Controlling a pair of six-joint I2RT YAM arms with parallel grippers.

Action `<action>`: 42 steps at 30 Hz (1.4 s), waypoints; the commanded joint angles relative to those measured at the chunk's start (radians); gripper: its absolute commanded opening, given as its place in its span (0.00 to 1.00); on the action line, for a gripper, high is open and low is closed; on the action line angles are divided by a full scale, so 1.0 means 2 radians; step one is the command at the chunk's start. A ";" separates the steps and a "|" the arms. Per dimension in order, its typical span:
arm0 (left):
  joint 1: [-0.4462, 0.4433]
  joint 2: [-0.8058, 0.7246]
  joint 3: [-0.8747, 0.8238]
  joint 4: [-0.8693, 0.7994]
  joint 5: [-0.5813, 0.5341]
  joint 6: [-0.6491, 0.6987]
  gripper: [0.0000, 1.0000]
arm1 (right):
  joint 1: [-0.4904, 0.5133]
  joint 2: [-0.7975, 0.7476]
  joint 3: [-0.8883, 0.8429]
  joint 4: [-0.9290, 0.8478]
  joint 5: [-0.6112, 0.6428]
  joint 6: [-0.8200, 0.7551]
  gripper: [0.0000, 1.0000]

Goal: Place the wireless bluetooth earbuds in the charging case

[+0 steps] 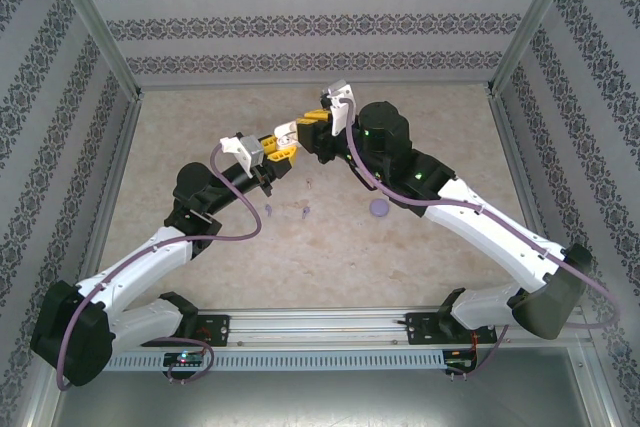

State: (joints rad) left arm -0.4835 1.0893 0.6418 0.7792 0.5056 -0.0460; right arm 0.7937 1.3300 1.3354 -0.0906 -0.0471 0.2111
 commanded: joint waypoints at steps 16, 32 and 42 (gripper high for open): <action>-0.003 0.001 0.022 0.043 0.015 -0.016 0.00 | -0.003 0.015 -0.013 0.014 0.010 -0.014 0.27; -0.004 0.005 0.024 0.053 0.006 -0.019 0.00 | 0.031 0.002 -0.054 0.018 0.035 -0.096 0.26; -0.004 0.006 0.026 0.054 0.001 -0.020 0.00 | 0.036 -0.003 -0.064 0.007 0.025 -0.114 0.27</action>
State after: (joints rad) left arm -0.4850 1.1137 0.6441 0.7673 0.5163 -0.0727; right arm 0.8406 1.3178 1.2346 0.0189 0.0441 0.0120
